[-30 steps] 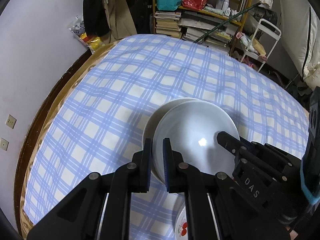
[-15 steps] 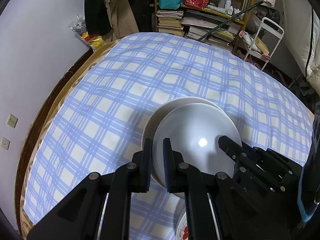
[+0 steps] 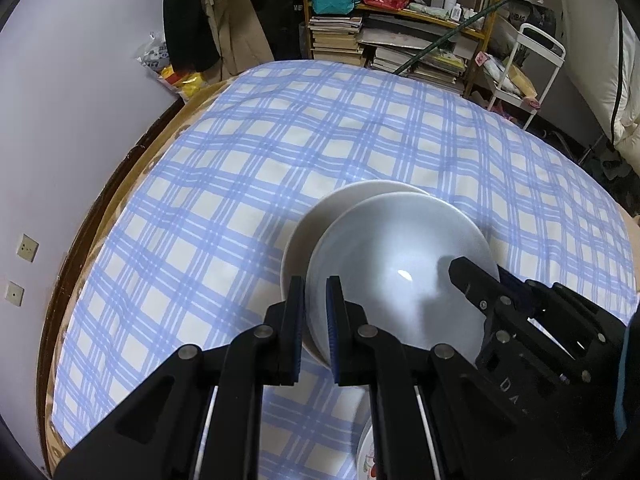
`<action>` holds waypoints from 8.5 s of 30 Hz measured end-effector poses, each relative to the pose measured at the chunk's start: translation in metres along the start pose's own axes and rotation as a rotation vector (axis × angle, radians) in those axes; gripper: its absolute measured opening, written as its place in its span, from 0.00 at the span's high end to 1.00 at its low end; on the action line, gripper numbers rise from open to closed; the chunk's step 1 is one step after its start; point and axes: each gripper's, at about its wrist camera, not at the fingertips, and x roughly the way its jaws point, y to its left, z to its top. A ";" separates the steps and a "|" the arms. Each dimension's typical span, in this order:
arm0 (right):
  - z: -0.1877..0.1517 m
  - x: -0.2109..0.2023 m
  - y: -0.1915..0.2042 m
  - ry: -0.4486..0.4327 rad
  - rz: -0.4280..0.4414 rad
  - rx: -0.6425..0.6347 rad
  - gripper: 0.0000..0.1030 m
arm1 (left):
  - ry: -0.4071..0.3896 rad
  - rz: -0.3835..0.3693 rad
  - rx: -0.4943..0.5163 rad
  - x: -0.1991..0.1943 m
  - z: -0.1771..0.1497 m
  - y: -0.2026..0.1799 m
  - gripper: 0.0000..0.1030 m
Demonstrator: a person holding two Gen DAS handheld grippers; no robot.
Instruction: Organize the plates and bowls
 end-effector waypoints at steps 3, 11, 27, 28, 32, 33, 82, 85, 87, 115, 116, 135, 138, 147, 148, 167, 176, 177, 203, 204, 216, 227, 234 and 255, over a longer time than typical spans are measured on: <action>-0.001 -0.003 0.007 -0.014 -0.040 -0.052 0.82 | -0.006 0.012 0.004 -0.001 -0.002 -0.002 0.91; 0.008 -0.020 -0.008 -0.059 0.031 0.011 0.82 | -0.035 0.068 -0.009 -0.008 -0.006 0.005 0.88; 0.013 -0.021 -0.072 0.010 0.020 0.224 0.43 | -0.007 0.076 -0.143 -0.003 0.001 0.037 0.61; 0.012 -0.017 -0.076 0.029 0.013 0.232 0.43 | -0.004 0.074 -0.146 -0.002 0.001 0.038 0.60; 0.004 0.001 -0.084 0.105 0.031 0.267 0.43 | 0.013 0.048 -0.163 0.004 0.003 0.040 0.55; 0.002 0.005 -0.085 0.120 0.045 0.279 0.43 | 0.015 0.051 -0.171 0.005 0.003 0.041 0.55; 0.003 0.012 -0.079 0.140 0.036 0.284 0.14 | 0.090 0.017 -0.183 0.025 0.003 0.046 0.54; 0.003 0.013 -0.080 0.146 0.048 0.297 0.14 | 0.092 0.016 -0.185 0.025 0.003 0.046 0.54; 0.003 0.013 -0.080 0.145 0.044 0.294 0.14 | 0.093 0.016 -0.184 0.025 0.002 0.045 0.54; 0.014 0.012 -0.068 0.165 0.064 0.240 0.44 | 0.087 0.054 -0.130 0.021 0.003 0.040 0.54; 0.015 0.011 -0.067 0.164 0.063 0.235 0.45 | 0.089 0.051 -0.133 0.021 0.003 0.041 0.54; 0.023 0.015 -0.054 0.187 0.133 0.172 0.91 | 0.082 0.052 -0.107 0.022 0.006 0.038 0.52; 0.026 0.018 -0.057 0.217 0.157 0.186 0.93 | 0.080 0.062 -0.096 0.021 0.006 0.036 0.52; 0.018 0.032 -0.061 0.258 0.217 0.243 0.91 | 0.075 0.057 -0.073 0.023 0.007 0.034 0.60; 0.018 0.032 -0.060 0.262 0.215 0.242 0.91 | 0.081 0.044 -0.073 0.025 0.007 0.034 0.64; 0.024 0.034 -0.049 0.282 0.152 0.241 0.90 | 0.180 -0.103 -0.171 0.046 0.011 0.049 0.80; 0.027 0.035 -0.050 0.287 0.134 0.231 0.90 | 0.180 -0.111 -0.167 0.045 0.012 0.041 0.98; 0.028 0.034 -0.048 0.285 0.123 0.228 0.90 | 0.181 -0.099 -0.156 0.044 0.013 0.039 0.99; 0.019 -0.057 -0.036 0.263 0.076 0.184 0.91 | 0.093 -0.116 -0.148 -0.050 -0.014 0.026 0.98; 0.015 -0.062 -0.037 0.264 0.072 0.186 0.91 | 0.091 -0.118 -0.146 -0.054 -0.018 0.023 0.98; -0.034 -0.092 -0.058 0.277 0.053 0.235 0.92 | 0.088 -0.113 -0.099 -0.073 -0.064 -0.009 0.97; -0.064 -0.090 -0.068 0.268 0.033 0.248 0.93 | 0.186 -0.061 -0.017 -0.044 -0.104 -0.030 0.95; -0.070 -0.095 -0.068 0.229 0.036 0.243 0.94 | 0.178 -0.070 -0.020 -0.045 -0.103 -0.031 0.94; -0.070 -0.193 -0.052 -0.064 0.011 0.117 0.87 | -0.167 0.098 0.096 -0.151 -0.118 -0.028 0.64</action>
